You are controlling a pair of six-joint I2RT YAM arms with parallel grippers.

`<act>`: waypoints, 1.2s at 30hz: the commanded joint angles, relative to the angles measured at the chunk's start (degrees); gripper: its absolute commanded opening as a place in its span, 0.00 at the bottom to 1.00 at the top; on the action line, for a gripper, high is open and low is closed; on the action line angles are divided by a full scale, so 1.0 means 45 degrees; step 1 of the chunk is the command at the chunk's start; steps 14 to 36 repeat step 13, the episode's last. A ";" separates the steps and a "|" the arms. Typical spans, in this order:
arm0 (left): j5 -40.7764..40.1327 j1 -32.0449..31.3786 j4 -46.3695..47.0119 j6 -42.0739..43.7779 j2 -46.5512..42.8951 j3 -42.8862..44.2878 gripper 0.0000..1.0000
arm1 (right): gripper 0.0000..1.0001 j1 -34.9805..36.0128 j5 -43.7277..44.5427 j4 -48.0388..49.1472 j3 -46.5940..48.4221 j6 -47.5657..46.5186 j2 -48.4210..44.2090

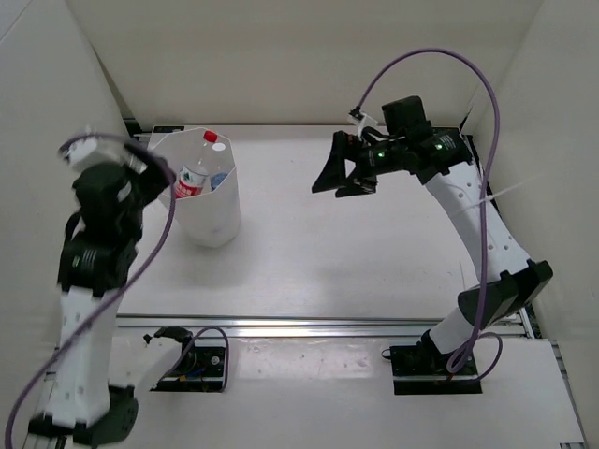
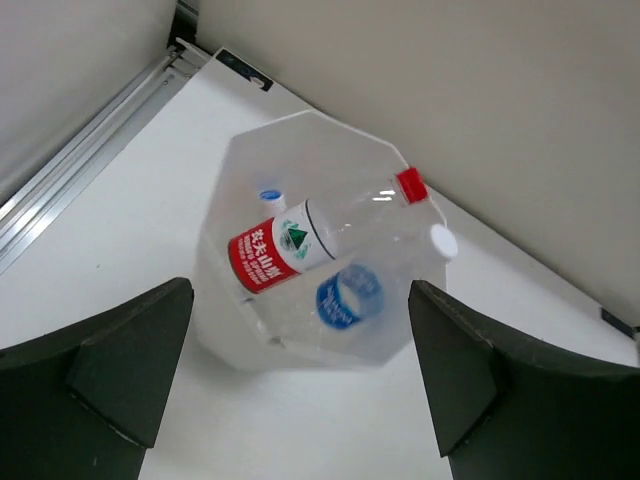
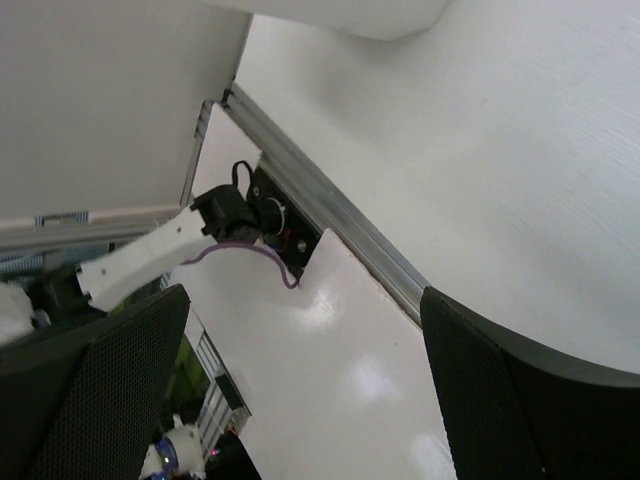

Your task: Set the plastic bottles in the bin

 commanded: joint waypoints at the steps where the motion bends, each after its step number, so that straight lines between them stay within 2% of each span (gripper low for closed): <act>1: 0.0056 0.0010 -0.2566 -0.0831 -0.3110 -0.1455 1.00 | 1.00 -0.0793 0.0163 -0.0022 -0.1039 0.0325 -0.1527; 5: 0.0626 0.0010 -0.4755 -0.1711 -0.4890 -0.3583 1.00 | 1.00 -0.1748 0.0745 0.0429 -0.3089 0.0072 -0.2642; 7: 0.0240 0.0010 -0.5303 -0.1986 -0.5203 -0.3725 1.00 | 1.00 -0.2121 0.1137 0.0585 -0.3832 0.0071 -0.3092; 9: -0.0561 0.0010 -0.5305 -0.2103 -0.5205 -0.3842 1.00 | 1.00 -0.2396 0.1624 0.0585 -0.4731 -0.0064 -0.3327; 11: -0.1981 0.0010 -0.4064 -0.2103 -0.5205 -0.4134 1.00 | 1.00 -0.2513 0.1996 0.0585 -0.5045 -0.0222 -0.3464; 13: -0.2904 0.0010 -0.2773 -0.1579 -0.4797 -0.4952 1.00 | 1.00 -0.2746 0.2251 0.0585 -0.5046 -0.0067 -0.3581; 36: -0.2904 0.0010 -0.2773 -0.1579 -0.4797 -0.4952 1.00 | 1.00 -0.2746 0.2251 0.0585 -0.5046 -0.0067 -0.3581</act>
